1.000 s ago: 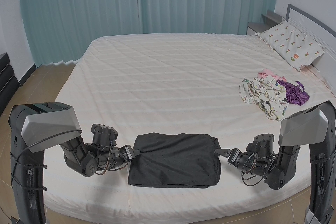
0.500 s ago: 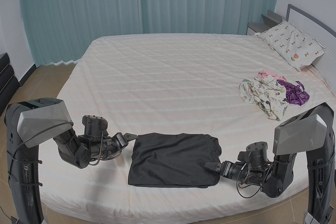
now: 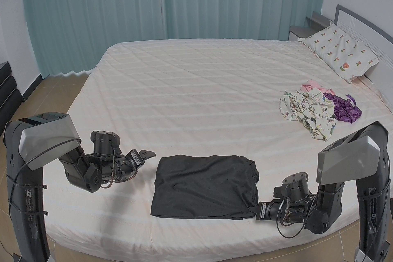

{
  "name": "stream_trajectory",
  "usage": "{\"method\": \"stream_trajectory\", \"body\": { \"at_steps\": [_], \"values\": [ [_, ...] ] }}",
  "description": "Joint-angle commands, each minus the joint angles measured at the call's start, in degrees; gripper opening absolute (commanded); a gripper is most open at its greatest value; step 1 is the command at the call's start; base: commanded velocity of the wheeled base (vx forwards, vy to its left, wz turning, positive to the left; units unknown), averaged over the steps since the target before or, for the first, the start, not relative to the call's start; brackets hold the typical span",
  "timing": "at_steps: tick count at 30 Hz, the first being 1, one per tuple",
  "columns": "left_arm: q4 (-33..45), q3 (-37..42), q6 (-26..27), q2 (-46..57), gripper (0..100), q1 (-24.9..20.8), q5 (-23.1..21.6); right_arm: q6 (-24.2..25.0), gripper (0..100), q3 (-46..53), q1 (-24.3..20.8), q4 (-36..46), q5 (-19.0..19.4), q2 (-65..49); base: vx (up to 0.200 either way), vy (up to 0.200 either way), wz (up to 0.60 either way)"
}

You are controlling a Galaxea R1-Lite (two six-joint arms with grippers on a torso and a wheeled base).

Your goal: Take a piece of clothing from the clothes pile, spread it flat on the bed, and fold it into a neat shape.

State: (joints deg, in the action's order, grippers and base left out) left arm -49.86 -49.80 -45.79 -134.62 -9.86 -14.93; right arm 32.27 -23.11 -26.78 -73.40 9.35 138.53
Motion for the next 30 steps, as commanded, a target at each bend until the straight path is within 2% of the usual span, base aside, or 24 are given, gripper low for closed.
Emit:
{"method": "stream_trajectory", "body": {
  "at_steps": [1,11,12,16,21,23,26,30],
  "values": [
    [0.03,-0.21,0.0,-0.38,100,0.02,-0.01,-0.98,0,0.79,0.24,0.63,-0.39,-0.55,0.0,0.0,0.0],
    [1.34,-0.91,0.0,-0.38,100,0.02,0.08,-1.95,0,2.63,0.68,1.24,-0.39,-1.95,0.0,0.0,0.0],
    [1.34,-0.91,0.0,-0.38,100,0.02,-0.01,-1.95,100,2.72,0.59,1.33,-0.39,-2.04,0.0,0.0,0.0],
    [1.34,-0.91,0.0,-0.38,100,0.02,-0.01,-2.21,100,4.3,0.85,0.98,-0.39,-3.09,0.0,0.0,0.0],
    [1.34,-0.91,0.0,-0.47,100,0.02,-0.01,-1.77,100,1.67,4.37,0.54,-0.12,-6.08,0.0,0.0,0.0],
    [1.34,-0.91,-0.09,-0.47,100,0.02,0.08,-1.24,100,-1.58,5.69,0.98,-0.39,-5.47,0.0,0.0,0.0],
    [1.26,-0.91,0.0,-0.47,100,0.02,0.08,3.06,100,-9.58,7.53,1.77,-2.23,-2.74,0.0,0.0,0.0],
    [1.26,-0.91,0.0,-0.47,100,-0.07,0.08,5.17,100,-20.04,7.62,9.24,-4.16,0.16,0.0,0.0,0.0]
  ]
}}
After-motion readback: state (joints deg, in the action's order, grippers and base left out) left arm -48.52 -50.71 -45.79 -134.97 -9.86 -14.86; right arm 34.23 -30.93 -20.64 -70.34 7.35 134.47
